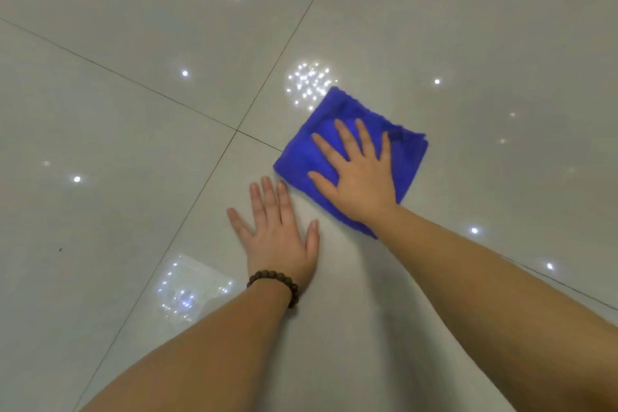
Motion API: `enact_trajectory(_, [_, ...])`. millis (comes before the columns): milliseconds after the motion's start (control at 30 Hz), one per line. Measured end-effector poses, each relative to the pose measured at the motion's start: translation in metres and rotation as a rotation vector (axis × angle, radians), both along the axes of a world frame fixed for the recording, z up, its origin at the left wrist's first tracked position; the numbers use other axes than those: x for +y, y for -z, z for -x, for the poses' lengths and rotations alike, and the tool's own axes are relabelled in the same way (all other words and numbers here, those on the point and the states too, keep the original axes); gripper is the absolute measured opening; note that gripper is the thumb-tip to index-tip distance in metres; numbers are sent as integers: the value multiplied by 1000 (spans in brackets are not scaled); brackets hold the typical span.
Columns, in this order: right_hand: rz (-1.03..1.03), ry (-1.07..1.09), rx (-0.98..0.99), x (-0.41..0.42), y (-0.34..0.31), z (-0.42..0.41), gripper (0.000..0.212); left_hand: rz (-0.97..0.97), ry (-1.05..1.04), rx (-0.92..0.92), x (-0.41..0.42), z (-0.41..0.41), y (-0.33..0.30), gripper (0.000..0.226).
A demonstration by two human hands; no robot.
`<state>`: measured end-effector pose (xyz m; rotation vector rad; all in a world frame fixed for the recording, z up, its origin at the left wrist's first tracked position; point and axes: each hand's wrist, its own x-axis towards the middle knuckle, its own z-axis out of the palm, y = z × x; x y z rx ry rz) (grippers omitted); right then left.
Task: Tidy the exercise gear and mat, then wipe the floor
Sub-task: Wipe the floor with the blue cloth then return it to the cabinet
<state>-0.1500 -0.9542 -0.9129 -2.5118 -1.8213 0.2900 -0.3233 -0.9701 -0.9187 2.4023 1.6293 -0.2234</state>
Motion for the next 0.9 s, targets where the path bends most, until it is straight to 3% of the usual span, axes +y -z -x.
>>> enact_trajectory(33, [17,-180,1,4,0,-9,65,0,2,-3,0,0,1,77])
enact_trajectory(67, [8,-193,-14,12,-1,-33,65,-2,4,-4,1,0,2,77])
enact_trajectory(100, [-12,-32,-25,21,-1,-59,66,-9,4,-9,0,0,3,77])
enact_trajectory(200, [-34,790,54,46,-2,-98,69,-18,9,-28,-1,1,3,78])
enact_trajectory(233, [-29,817,28,56,0,-80,68,-19,13,-18,-1,0,3,79])
enact_trajectory(267, [-38,664,7,65,0,-51,67,-15,11,-10,0,0,3,79])
enact_trajectory(367, [6,-198,6,82,-1,22,65,-13,3,-8,1,1,4,81])
enact_trajectory(400, [37,-372,0,91,-3,18,66,-9,4,-11,1,1,4,81])
enact_trajectory(433, [35,-402,-30,102,-3,3,68,-3,7,-15,1,1,3,81])
enact_trajectory(567, [-4,359,18,125,1,-24,67,-14,4,-34,0,0,3,80])
enact_trajectory(600, [-5,336,24,123,-1,-2,67,-6,4,-32,0,0,2,80])
enact_trajectory(700, [37,-189,34,100,-5,62,65,-2,-1,-25,0,0,0,79])
enact_trajectory(733, [50,-258,22,91,-6,56,64,-4,2,-18,0,-1,0,79])
enact_trajectory(767, [42,-222,-9,85,-6,36,64,-11,4,-13,0,-1,0,79])
enact_trajectory(900, [52,434,-25,23,-2,-69,68,2,11,16,-2,1,1,79])
